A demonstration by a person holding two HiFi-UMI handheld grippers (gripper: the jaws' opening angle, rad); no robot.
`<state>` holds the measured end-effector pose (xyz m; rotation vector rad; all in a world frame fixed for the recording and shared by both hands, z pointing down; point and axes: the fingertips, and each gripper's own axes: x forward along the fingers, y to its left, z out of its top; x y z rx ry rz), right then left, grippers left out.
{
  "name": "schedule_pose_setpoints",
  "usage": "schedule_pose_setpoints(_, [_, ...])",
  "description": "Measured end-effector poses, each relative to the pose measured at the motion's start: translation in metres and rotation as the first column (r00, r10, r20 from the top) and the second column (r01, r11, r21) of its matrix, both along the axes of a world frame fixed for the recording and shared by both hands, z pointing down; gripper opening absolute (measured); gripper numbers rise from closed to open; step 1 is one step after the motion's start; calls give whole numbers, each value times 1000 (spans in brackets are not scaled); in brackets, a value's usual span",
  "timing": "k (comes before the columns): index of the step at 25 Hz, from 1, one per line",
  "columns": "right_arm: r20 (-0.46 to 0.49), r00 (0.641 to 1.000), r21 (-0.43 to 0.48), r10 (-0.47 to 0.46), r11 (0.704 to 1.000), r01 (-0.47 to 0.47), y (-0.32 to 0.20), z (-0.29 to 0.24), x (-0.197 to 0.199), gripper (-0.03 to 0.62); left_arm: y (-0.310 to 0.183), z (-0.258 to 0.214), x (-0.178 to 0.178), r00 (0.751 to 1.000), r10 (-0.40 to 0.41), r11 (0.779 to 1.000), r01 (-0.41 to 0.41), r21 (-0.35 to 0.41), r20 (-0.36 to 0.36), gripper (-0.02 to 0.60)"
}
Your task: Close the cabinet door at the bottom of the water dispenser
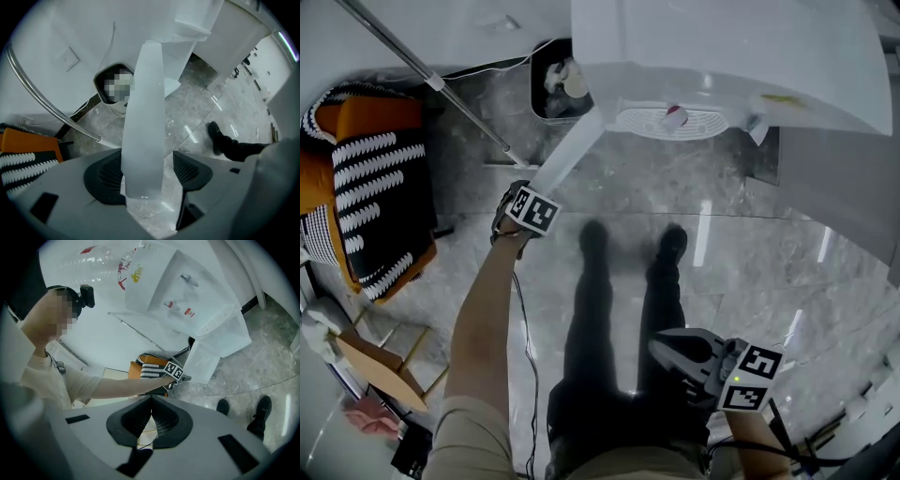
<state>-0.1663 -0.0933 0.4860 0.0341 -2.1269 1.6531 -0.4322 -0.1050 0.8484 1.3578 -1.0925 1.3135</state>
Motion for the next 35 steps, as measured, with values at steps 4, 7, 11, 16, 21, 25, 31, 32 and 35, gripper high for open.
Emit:
schedule_pose_setpoints(4, [7, 1000, -10, 27, 1000, -27, -3, 2, 7, 12, 3, 2, 20, 998, -44, 999, 43, -7, -34, 302])
schedule_pose_setpoints(7, [8, 999, -11, 41, 999, -41, -5, 5, 14, 12, 6, 4, 35, 998, -43, 999, 42, -19, -54, 302])
schedule_pose_setpoints(11, [4, 998, -3, 57, 998, -57, -9, 7, 23, 12, 15, 8, 52, 996, 74, 996, -76, -50, -41, 301])
schedule_pose_setpoints(16, [13, 995, -10, 95, 995, -95, -15, 16, 38, 12, 15, 11, 75, 995, 68, 996, -73, -54, -75, 278])
schedule_pose_setpoints(21, [26, 991, -17, 131, 991, -130, -18, 20, 47, 12, 14, 11, 99, 995, 15, 998, -21, -60, -99, 279])
schedule_pose_setpoints(25, [32, 987, -18, 154, 988, -154, -21, 20, 56, 12, 11, 11, 125, 992, -59, 995, 49, -92, -111, 281])
schedule_pose_setpoints(31, [32, 983, -17, 178, 984, -178, -31, 20, 73, 12, -13, 1, 154, 972, -181, 983, 180, -25, -150, 295])
schedule_pose_setpoints(32, [32, 983, -10, 181, 983, -181, -32, 20, 75, 12, -13, 1, 159, 966, -207, 978, 205, -26, -158, 298])
schedule_pose_setpoints(35, [29, 980, 6, 195, 981, -195, -37, 22, 81, 12, -15, 0, 174, 944, -265, 964, 264, -33, -194, 302])
